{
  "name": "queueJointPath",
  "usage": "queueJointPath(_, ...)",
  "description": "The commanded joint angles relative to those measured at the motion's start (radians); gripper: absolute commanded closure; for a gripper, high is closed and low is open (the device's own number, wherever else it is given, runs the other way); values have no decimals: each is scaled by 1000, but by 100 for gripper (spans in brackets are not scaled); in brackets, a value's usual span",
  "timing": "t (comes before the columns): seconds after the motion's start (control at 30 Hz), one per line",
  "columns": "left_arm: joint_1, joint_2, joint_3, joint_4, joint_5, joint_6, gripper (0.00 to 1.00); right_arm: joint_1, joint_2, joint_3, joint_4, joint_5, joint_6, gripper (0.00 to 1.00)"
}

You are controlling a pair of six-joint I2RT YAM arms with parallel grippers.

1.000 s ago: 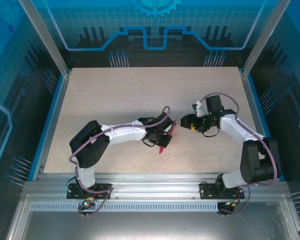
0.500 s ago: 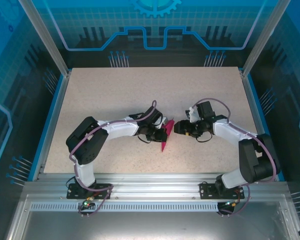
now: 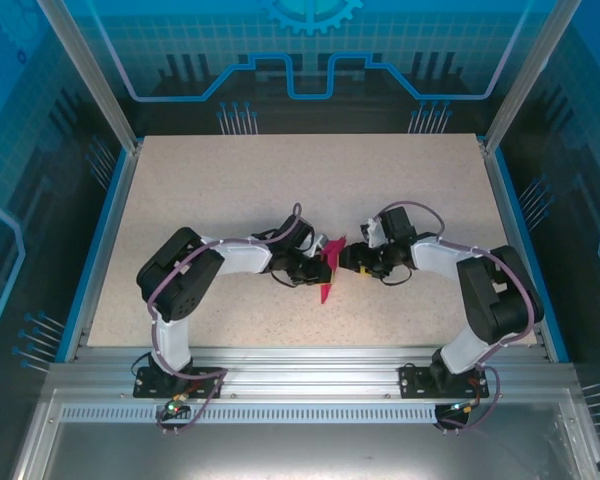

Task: Fold a paper plane with a square sheet of paper (fold left side to right side)
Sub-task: Fold the wing for the fifth time at the center of the table.

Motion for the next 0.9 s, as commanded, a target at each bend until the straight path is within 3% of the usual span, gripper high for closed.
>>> queueJointPath(0.0,22,20,-32,87,56,-58,100,20,32,24,55,-14,39,35)
queueJointPath(0.87,48,56,-79,297,130,-235,100,32,158,83,193,-55,104,49)
